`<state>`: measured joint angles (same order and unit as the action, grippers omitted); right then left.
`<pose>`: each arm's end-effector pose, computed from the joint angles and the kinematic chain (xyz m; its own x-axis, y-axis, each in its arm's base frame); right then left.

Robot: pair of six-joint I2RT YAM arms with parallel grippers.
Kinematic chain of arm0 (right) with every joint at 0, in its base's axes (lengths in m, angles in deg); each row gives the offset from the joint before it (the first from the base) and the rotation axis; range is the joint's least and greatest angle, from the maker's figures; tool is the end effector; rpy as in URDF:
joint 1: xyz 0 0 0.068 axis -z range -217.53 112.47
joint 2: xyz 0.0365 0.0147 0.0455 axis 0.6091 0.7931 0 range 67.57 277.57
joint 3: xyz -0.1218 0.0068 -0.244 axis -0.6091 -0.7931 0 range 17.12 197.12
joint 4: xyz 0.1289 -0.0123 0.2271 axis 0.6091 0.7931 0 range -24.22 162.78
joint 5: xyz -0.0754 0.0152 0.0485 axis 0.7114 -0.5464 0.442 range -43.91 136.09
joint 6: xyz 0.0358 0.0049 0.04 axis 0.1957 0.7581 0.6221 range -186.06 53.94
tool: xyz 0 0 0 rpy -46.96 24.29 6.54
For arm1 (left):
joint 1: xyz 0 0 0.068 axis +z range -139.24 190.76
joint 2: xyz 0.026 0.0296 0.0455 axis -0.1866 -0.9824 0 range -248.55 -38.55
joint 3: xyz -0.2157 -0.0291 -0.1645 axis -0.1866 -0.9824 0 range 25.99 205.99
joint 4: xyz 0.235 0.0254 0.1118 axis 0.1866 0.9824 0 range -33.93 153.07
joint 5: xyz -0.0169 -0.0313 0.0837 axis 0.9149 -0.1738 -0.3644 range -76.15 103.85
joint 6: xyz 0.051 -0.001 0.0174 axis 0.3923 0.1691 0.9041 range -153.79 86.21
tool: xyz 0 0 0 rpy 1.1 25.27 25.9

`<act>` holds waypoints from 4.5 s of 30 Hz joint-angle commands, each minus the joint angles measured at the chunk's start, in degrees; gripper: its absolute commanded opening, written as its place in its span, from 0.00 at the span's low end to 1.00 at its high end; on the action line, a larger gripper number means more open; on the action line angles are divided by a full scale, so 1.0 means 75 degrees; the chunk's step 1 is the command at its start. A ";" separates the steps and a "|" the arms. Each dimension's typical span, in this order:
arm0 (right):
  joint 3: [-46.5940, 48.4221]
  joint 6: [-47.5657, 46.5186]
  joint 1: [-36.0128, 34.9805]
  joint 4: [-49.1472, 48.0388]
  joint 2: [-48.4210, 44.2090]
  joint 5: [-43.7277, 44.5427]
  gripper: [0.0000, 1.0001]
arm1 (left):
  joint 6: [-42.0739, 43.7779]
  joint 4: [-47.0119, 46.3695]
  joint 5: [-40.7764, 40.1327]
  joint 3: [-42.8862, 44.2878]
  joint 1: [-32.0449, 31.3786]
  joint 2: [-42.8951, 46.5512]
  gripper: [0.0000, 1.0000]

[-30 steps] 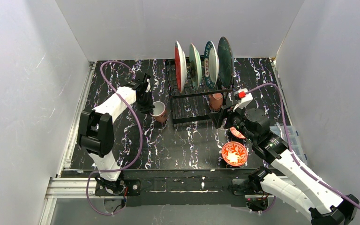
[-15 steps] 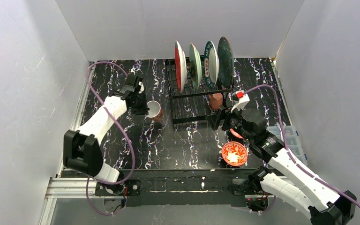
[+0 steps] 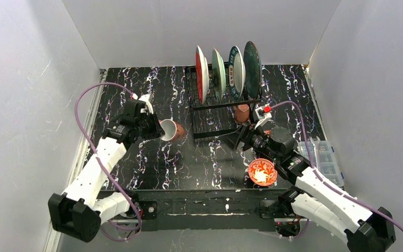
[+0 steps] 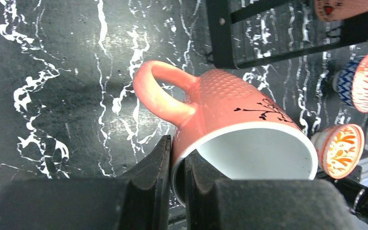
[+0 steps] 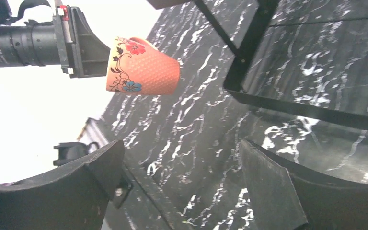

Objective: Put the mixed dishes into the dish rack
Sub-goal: Pick up the cup at the center of the board, then turn the cup upside down in the dish rack.

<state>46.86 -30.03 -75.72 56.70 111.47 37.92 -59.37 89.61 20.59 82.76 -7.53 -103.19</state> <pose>0.1468 0.1220 0.2852 -0.4818 0.3619 -0.7981 -0.5440 0.5905 0.5962 0.2265 -0.0792 0.3056 -0.7372 -0.2081 -0.6428 0.0851 0.9152 -0.3939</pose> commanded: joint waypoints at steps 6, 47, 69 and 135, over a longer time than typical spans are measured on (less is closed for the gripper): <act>-0.0967 0.2599 0.0036 -0.3177 0.0314 -0.1124 0.98 | 0.0032 -0.1359 0.1367 -0.0647 0.0001 0.1652 0.00; -0.0474 0.5236 -0.2092 -0.7474 0.2662 -0.0298 0.99 | -0.0843 -0.7198 0.3128 -0.3924 0.0009 0.5375 0.00; 0.0605 0.5352 -0.2715 -0.8187 0.3982 -0.0072 0.99 | -0.0890 -0.8369 0.3602 -0.4437 0.0001 0.5572 0.00; 0.0704 0.2523 -0.2441 -0.3682 0.1460 0.1623 0.35 | -0.0608 -0.5861 0.4236 -0.3786 0.0002 0.5108 0.69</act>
<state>49.90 -5.36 -94.96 24.22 127.21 45.51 -67.37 39.03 51.19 49.91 -7.53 -65.09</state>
